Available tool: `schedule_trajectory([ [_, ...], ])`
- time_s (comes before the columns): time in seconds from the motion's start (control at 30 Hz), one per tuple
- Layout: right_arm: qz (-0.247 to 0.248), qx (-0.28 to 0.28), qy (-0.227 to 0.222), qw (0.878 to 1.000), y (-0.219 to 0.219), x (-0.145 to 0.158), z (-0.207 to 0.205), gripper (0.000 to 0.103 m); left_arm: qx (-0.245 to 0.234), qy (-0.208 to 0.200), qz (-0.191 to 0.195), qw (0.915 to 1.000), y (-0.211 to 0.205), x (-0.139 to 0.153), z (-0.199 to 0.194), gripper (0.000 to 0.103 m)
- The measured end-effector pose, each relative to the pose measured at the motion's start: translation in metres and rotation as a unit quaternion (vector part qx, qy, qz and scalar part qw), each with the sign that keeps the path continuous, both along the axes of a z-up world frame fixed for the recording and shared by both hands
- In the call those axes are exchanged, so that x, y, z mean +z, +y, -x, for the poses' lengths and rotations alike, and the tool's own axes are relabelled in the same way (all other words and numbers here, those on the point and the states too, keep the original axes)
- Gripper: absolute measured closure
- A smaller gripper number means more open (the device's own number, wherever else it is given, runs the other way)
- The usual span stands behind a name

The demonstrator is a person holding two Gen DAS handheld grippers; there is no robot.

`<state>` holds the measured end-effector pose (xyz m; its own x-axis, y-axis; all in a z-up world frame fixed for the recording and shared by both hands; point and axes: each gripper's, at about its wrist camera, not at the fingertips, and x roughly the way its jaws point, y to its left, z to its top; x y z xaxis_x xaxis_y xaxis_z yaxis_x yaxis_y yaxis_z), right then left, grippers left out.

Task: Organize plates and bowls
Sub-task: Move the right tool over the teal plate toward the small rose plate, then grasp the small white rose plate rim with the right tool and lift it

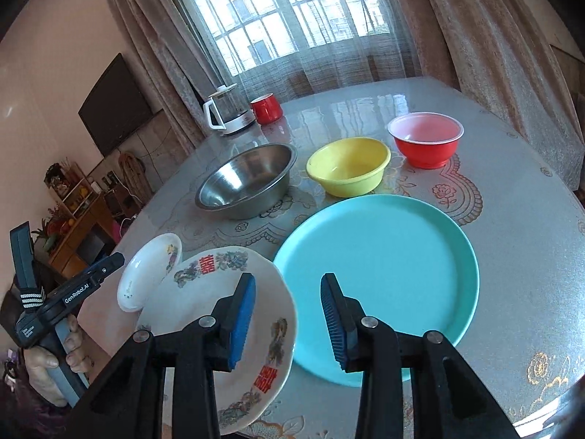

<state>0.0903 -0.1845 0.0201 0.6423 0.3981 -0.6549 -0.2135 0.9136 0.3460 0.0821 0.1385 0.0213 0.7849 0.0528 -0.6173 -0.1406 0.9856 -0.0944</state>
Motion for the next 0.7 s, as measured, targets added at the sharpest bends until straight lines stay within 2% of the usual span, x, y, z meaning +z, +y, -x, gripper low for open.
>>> schedule_trajectory([
  [0.13, -0.01, 0.04, 0.005, 0.999, 0.026, 0.003, -0.009, 0.064, 0.029, 0.009, 0.025, 0.9992, 0.034, -0.005, 0.006, 0.049],
  [0.33, -0.02, 0.093, 0.024, 0.995, 0.067, 0.004, -0.027, 0.063, 0.058, 0.032, 0.08, 0.9946, 0.082, -0.021, 0.015, 0.039],
  [0.47, -0.013, 0.125, 0.03, 0.992, 0.099, 0.004, -0.039, 0.063, 0.059, 0.04, 0.106, 0.9918, 0.098, -0.032, 0.018, 0.04],
  [0.57, -0.004, 0.147, 0.032, 0.989, 0.123, 0.003, -0.051, 0.063, 0.043, 0.05, 0.099, 0.9929, 0.095, -0.04, 0.016, 0.042],
  [0.7, 0.017, 0.181, 0.042, 0.982, 0.157, -0.005, -0.071, 0.063, 0.01, 0.06, 0.092, 0.9939, 0.083, -0.052, 0.013, 0.052],
])
